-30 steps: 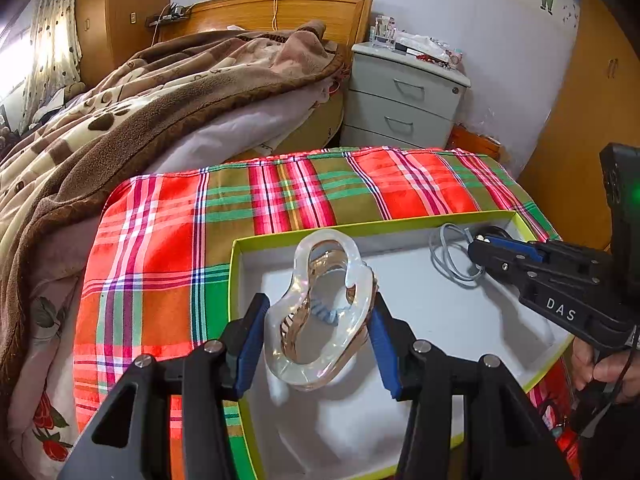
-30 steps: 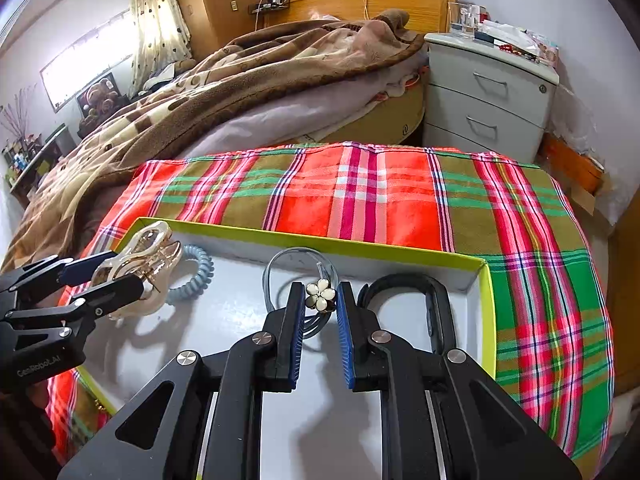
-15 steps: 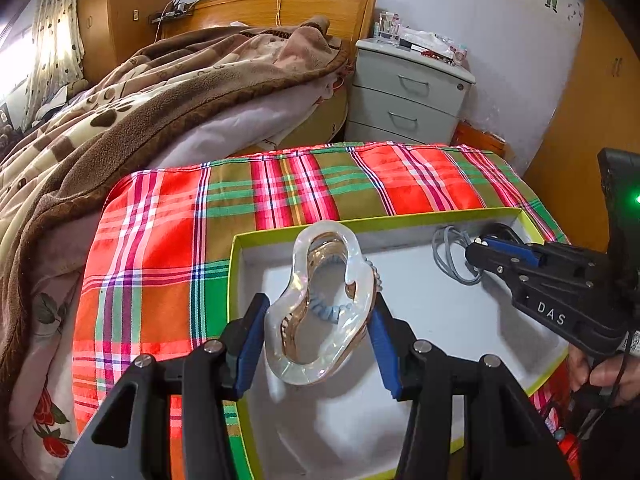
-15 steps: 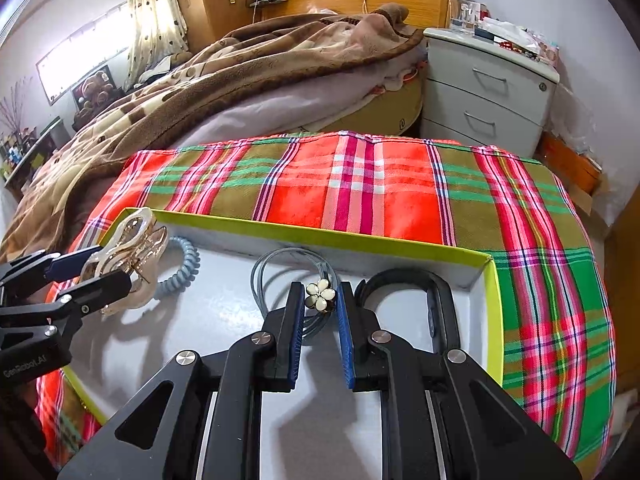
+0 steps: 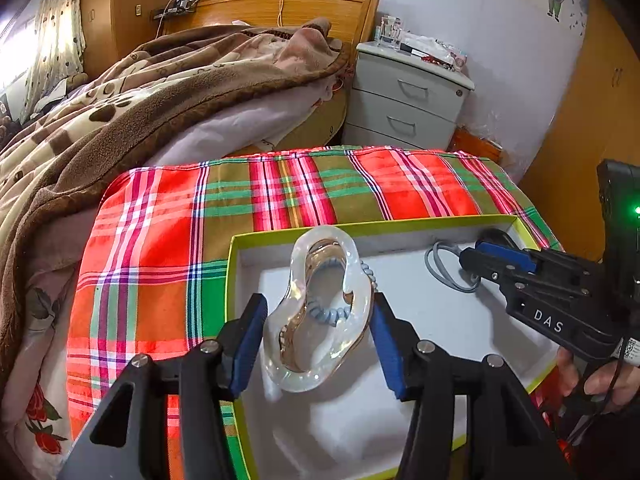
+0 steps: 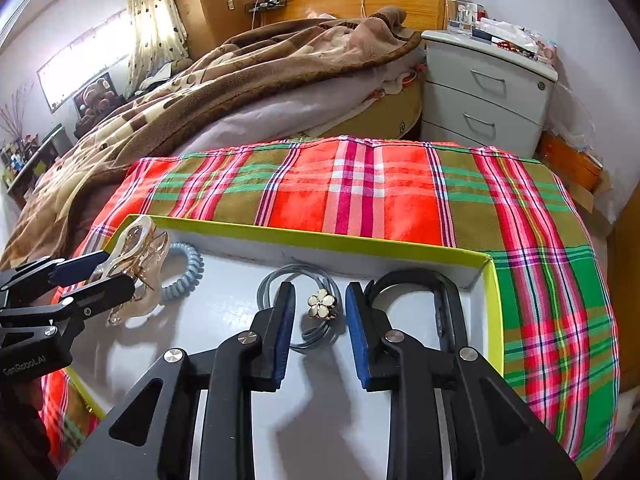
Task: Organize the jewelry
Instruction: 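Carry the clip and hair tie into the yellow box and open both tools, then withdraw both open tools from the box toward the remaining jewelry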
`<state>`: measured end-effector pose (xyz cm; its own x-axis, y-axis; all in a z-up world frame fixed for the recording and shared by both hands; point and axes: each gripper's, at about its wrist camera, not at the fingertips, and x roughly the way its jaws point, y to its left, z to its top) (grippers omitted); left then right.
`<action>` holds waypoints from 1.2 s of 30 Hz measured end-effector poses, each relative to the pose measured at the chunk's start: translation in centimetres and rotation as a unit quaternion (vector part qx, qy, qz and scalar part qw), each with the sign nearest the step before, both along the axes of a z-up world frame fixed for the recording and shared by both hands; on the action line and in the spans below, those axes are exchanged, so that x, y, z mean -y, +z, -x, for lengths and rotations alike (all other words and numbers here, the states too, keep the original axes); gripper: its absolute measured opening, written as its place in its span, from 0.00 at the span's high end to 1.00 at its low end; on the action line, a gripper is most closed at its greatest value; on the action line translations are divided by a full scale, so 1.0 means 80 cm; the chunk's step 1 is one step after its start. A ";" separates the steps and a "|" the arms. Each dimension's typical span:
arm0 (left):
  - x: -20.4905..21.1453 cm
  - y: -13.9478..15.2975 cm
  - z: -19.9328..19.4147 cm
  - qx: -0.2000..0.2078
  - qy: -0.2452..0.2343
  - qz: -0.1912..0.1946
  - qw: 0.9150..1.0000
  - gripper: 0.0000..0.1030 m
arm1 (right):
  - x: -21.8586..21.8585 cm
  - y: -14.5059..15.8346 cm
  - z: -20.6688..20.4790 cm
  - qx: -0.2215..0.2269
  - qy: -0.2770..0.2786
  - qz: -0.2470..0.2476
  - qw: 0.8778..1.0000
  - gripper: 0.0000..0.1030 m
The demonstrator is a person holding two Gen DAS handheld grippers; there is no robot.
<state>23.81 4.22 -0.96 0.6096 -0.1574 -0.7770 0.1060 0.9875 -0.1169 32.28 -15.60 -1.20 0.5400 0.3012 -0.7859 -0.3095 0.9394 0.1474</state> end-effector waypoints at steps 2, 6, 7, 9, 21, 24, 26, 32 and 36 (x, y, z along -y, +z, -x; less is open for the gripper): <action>0.001 0.002 0.001 0.003 -0.001 -0.001 1.000 0.47 | 0.001 0.000 0.000 0.000 -0.001 -0.001 1.000 0.74; 0.000 0.003 0.001 0.002 0.000 0.002 1.000 0.47 | 0.002 0.004 0.003 0.005 -0.004 -0.006 1.000 0.73; -0.001 0.004 0.002 0.005 0.001 0.004 1.000 0.47 | 0.004 0.005 0.005 0.007 -0.004 -0.009 1.000 0.72; -0.002 0.006 0.003 0.007 -0.001 0.007 1.000 0.46 | 0.005 0.007 0.008 0.010 -0.006 -0.012 1.000 0.69; -0.012 0.040 0.040 0.043 0.004 0.023 0.999 0.45 | 0.023 0.039 0.040 0.041 -0.023 -0.038 0.998 0.55; -0.017 0.046 0.056 0.051 0.005 0.024 0.998 0.45 | 0.030 0.049 0.056 0.051 -0.025 -0.043 0.997 0.55; -0.021 0.050 0.070 0.055 0.010 0.027 0.998 0.45 | 0.036 0.056 0.070 0.059 -0.028 -0.047 0.997 0.55; -0.030 0.051 0.108 0.058 0.012 0.029 0.998 0.45 | 0.051 0.069 0.115 0.078 -0.029 -0.057 0.995 0.55; -0.035 0.041 0.129 0.052 0.010 0.043 0.998 0.45 | 0.058 0.071 0.139 0.083 -0.030 -0.053 0.995 0.55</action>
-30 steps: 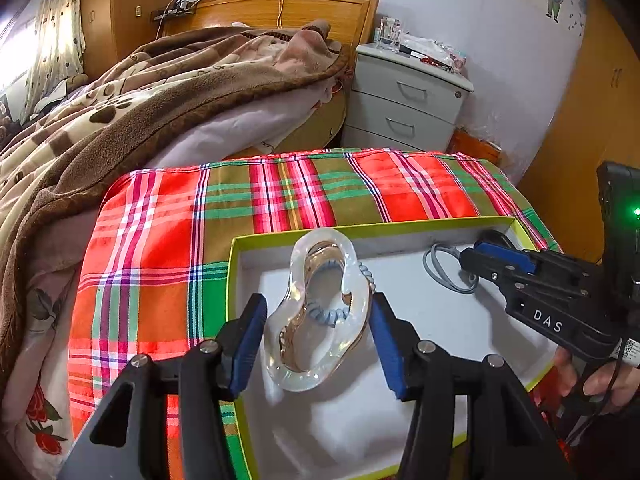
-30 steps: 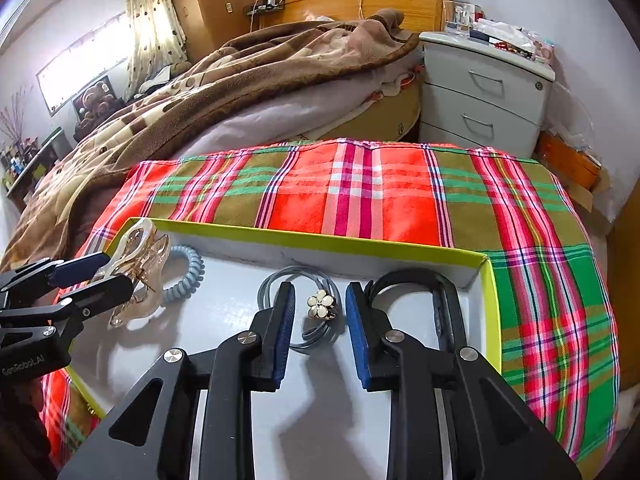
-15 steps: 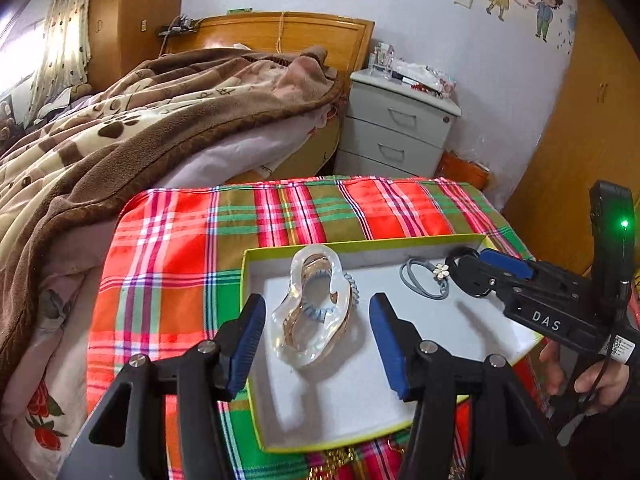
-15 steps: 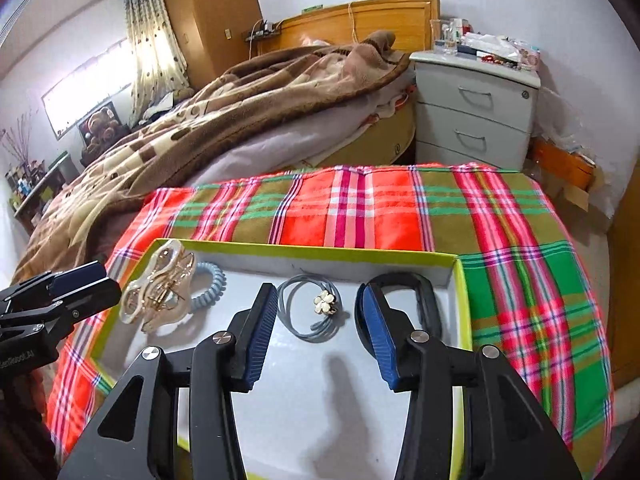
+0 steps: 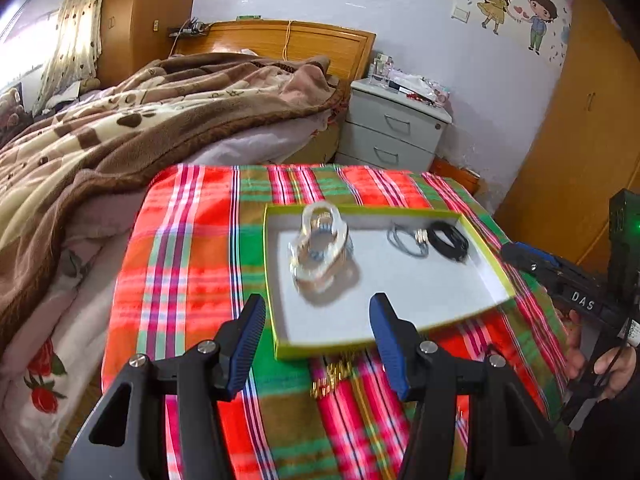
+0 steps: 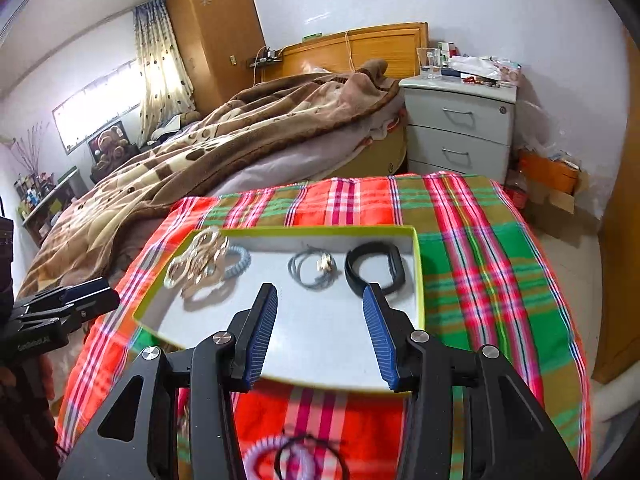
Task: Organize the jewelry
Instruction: 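Withdraw both open tools from the box toward the remaining jewelry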
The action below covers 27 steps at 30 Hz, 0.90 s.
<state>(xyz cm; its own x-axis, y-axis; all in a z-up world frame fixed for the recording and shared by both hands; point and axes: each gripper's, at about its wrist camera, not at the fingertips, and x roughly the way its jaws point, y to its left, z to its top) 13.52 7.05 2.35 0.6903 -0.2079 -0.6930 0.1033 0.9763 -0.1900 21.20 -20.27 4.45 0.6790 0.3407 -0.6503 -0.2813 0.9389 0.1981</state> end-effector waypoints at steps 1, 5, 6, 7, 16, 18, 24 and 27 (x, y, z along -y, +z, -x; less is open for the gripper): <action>-0.001 -0.004 0.004 -0.004 0.001 -0.001 1.000 0.45 | 0.002 0.000 0.006 0.001 0.000 0.000 1.000 0.55; 0.000 -0.014 0.019 -0.011 -0.010 0.010 1.000 0.45 | 0.009 -0.004 0.028 0.002 -0.003 -0.004 1.000 0.55; 0.001 -0.016 0.023 -0.012 -0.014 0.008 1.000 0.45 | 0.010 -0.005 0.033 0.002 -0.005 -0.003 1.000 0.55; 0.004 -0.019 0.026 -0.016 -0.017 0.002 1.000 0.45 | 0.012 -0.006 0.038 0.001 -0.006 -0.003 1.000 0.55; 0.025 -0.053 0.025 -0.054 -0.041 -0.021 0.997 0.45 | 0.031 -0.015 0.066 -0.004 -0.022 0.002 1.000 0.55; 0.028 -0.059 0.019 -0.063 -0.047 -0.025 0.997 0.45 | 0.038 -0.018 0.070 -0.006 -0.028 0.003 1.000 0.55; 0.032 -0.066 0.007 -0.070 -0.047 -0.034 0.996 0.46 | 0.062 -0.029 0.073 -0.020 -0.056 -0.001 0.998 0.55; 0.034 -0.074 0.002 -0.077 -0.042 -0.047 0.995 0.46 | 0.067 -0.033 0.074 -0.026 -0.059 -0.002 0.998 0.55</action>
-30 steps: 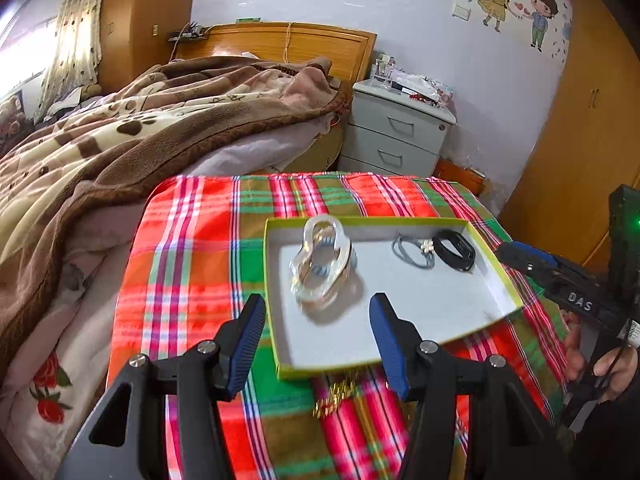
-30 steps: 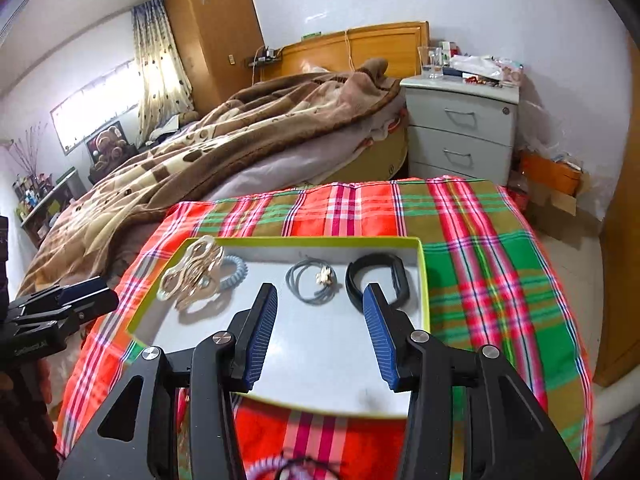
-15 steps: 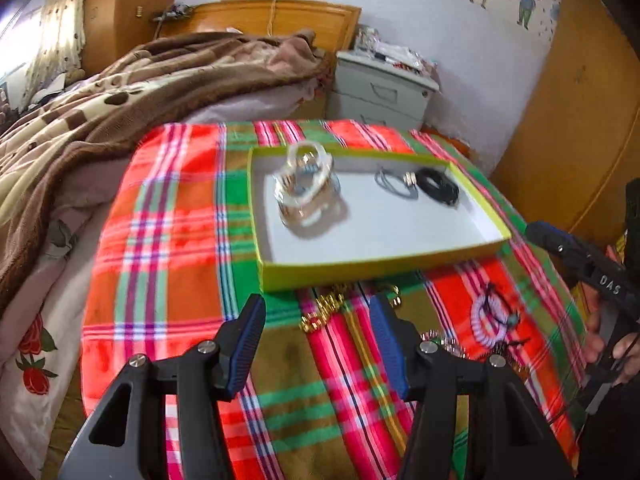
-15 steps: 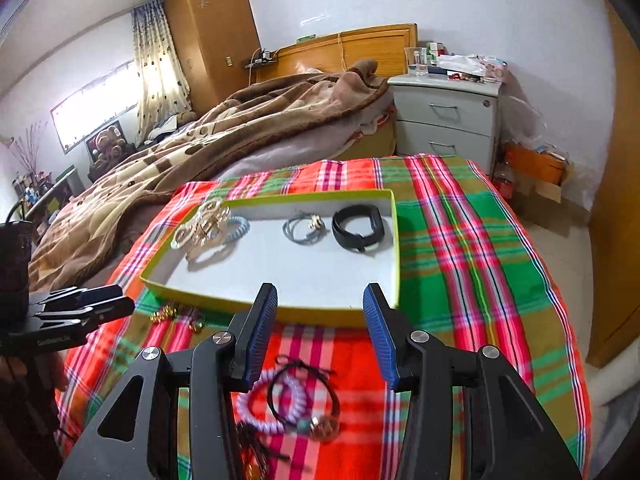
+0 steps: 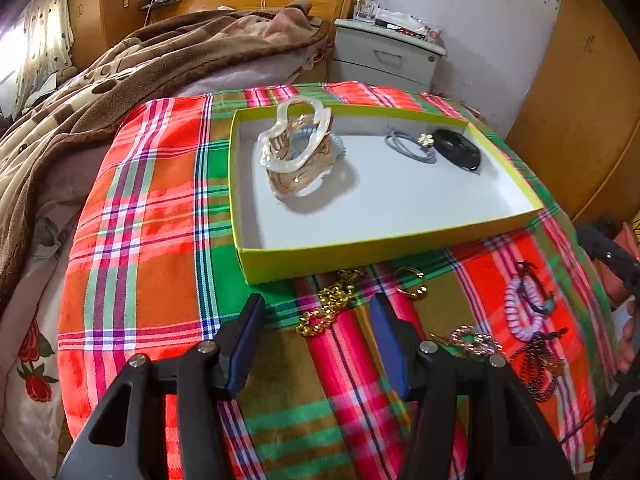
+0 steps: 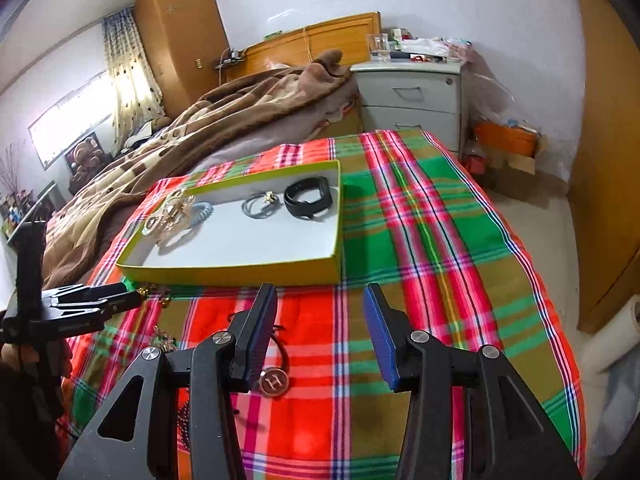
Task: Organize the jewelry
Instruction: 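Withdraw both open tools from the box toward the remaining jewelry, then close the left tool on the gold chain while right tool approaches lavender bracelet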
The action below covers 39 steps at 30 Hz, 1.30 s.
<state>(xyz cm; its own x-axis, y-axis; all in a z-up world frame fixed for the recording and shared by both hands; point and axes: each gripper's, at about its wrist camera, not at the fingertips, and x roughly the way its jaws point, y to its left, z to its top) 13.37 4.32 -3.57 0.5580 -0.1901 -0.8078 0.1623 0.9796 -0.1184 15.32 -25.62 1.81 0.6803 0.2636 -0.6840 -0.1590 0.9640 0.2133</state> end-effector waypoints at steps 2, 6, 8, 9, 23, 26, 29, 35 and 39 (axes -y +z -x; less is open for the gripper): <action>0.003 -0.001 -0.001 0.002 -0.002 -0.006 1.000 0.46 | 0.000 -0.002 0.001 -0.003 0.003 0.002 1.000 0.55; 0.006 -0.002 -0.003 0.001 0.000 -0.020 1.000 0.47 | -0.002 -0.013 0.006 -0.014 0.016 -0.001 1.000 0.55; 0.008 -0.003 -0.003 0.004 0.001 -0.030 1.000 0.49 | -0.002 -0.018 0.009 -0.022 0.023 -0.004 0.999 0.55; 0.008 -0.003 -0.003 0.006 0.003 -0.034 0.999 0.53 | -0.003 -0.021 0.011 -0.026 0.027 -0.007 0.999 0.55; 0.001 -0.002 -0.005 0.011 0.021 -0.048 0.999 0.89 | -0.023 -0.038 0.028 -0.046 0.082 -0.026 0.995 0.55; 0.000 -0.001 -0.004 0.011 0.021 -0.044 0.999 0.91 | -0.025 -0.038 0.027 -0.047 0.084 -0.026 0.995 0.56; -0.001 -0.001 -0.002 0.013 0.020 -0.036 0.999 0.91 | -0.026 -0.040 0.024 -0.054 0.085 -0.023 0.995 0.56; -0.001 0.002 0.002 0.020 0.018 -0.029 0.999 0.95 | -0.033 -0.041 0.024 -0.055 0.091 -0.013 0.994 0.56; -0.002 0.005 0.005 0.023 0.017 -0.025 0.999 0.95 | -0.035 -0.041 0.024 -0.054 0.089 -0.007 0.994 0.64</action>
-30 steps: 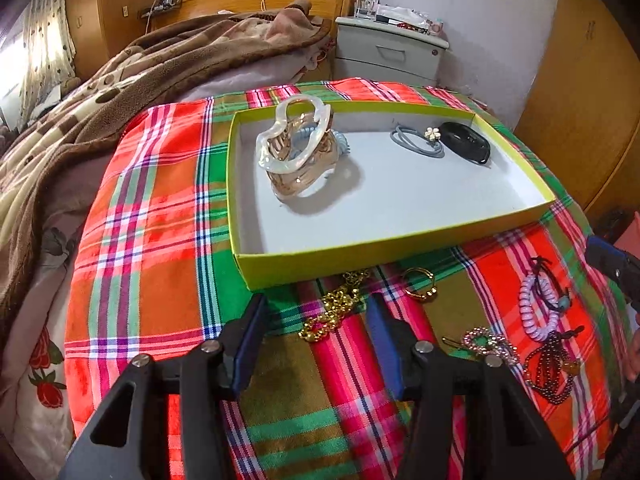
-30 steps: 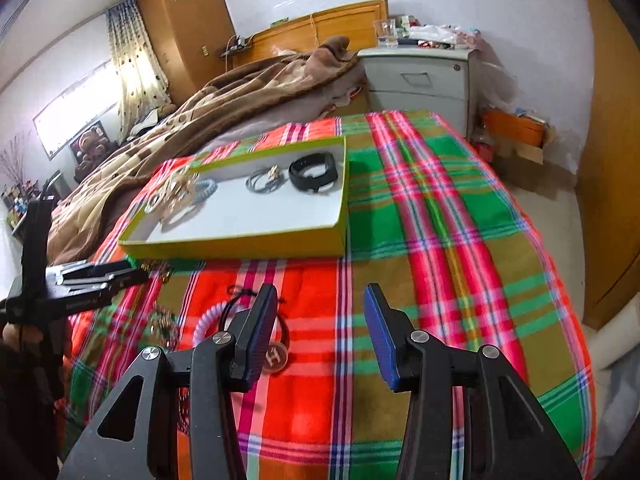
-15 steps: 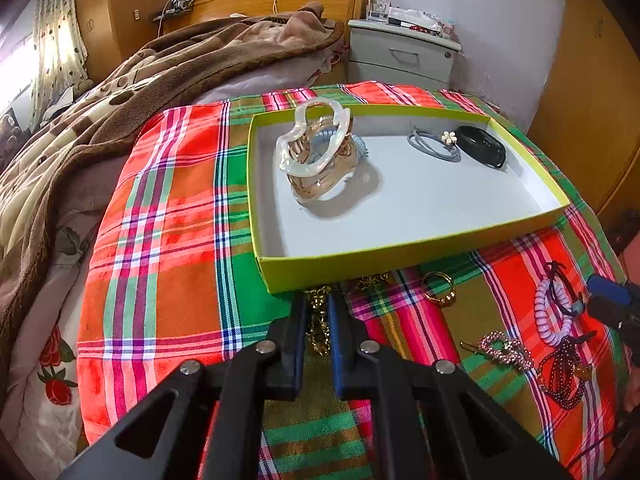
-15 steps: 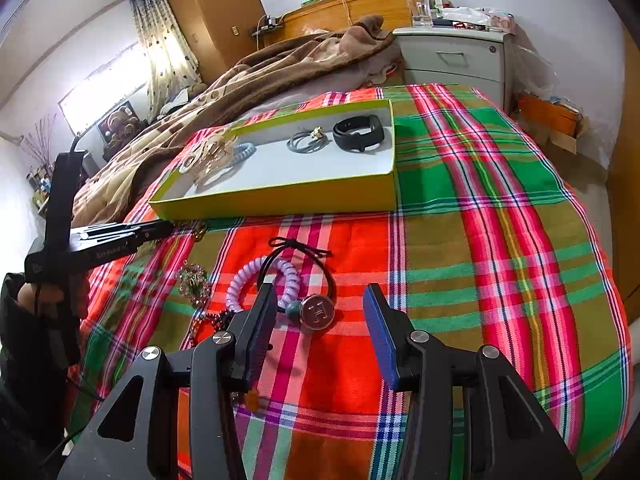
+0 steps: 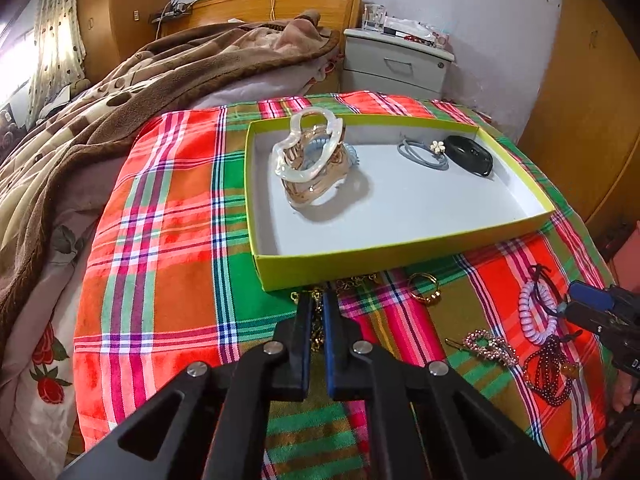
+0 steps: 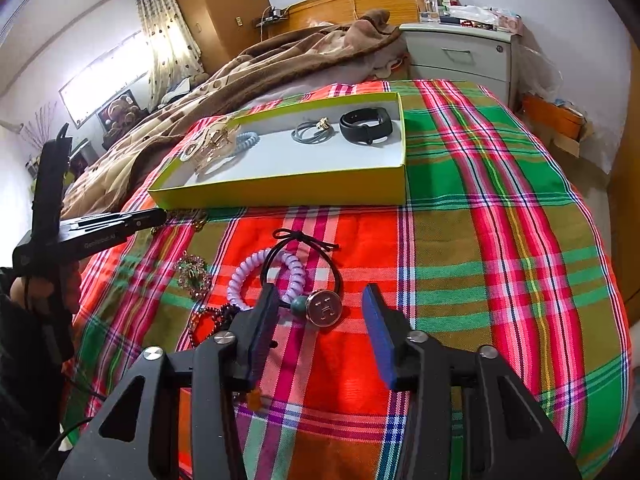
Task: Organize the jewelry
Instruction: 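Close the left tool on the gold chain while right tool approaches lavender bracelet, then lift the gold chain with left tool while right tool lifts black cord pendant hair tie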
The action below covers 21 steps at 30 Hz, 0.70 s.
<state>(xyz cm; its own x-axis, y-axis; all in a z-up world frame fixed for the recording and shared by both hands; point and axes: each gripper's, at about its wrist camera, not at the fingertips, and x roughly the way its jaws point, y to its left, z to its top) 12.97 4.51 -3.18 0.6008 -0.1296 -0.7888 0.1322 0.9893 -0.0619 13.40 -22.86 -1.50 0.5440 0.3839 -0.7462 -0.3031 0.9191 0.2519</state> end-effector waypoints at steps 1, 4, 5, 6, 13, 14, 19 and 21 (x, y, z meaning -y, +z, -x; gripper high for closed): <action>0.000 0.000 0.001 0.000 -0.001 0.000 1.000 0.95 | 0.000 0.000 0.000 0.001 0.000 0.001 1.000 0.64; -0.004 0.003 0.007 0.004 0.001 0.006 1.000 0.95 | -0.002 0.001 0.001 0.003 0.002 0.002 1.000 0.67; -0.006 0.005 0.009 0.005 -0.001 0.011 1.000 0.95 | -0.002 0.001 0.002 0.003 0.003 0.002 1.000 0.71; -0.008 0.006 0.011 0.007 0.002 0.014 1.000 0.95 | -0.003 0.001 0.002 0.003 0.005 0.003 1.000 0.72; -0.020 0.023 0.030 0.025 0.008 0.029 0.999 0.95 | -0.007 0.000 0.004 0.001 0.016 0.001 1.000 0.75; -0.022 0.025 0.032 0.026 0.008 0.031 0.999 0.95 | -0.008 0.000 0.003 0.000 0.019 -0.002 1.000 0.75; -0.026 0.028 0.038 0.029 0.011 0.037 0.999 0.95 | -0.010 -0.002 0.000 -0.005 0.017 0.001 1.000 0.75; -0.027 0.028 0.039 0.028 0.011 0.039 0.999 0.95 | -0.010 -0.002 -0.003 -0.007 0.014 0.003 1.000 0.75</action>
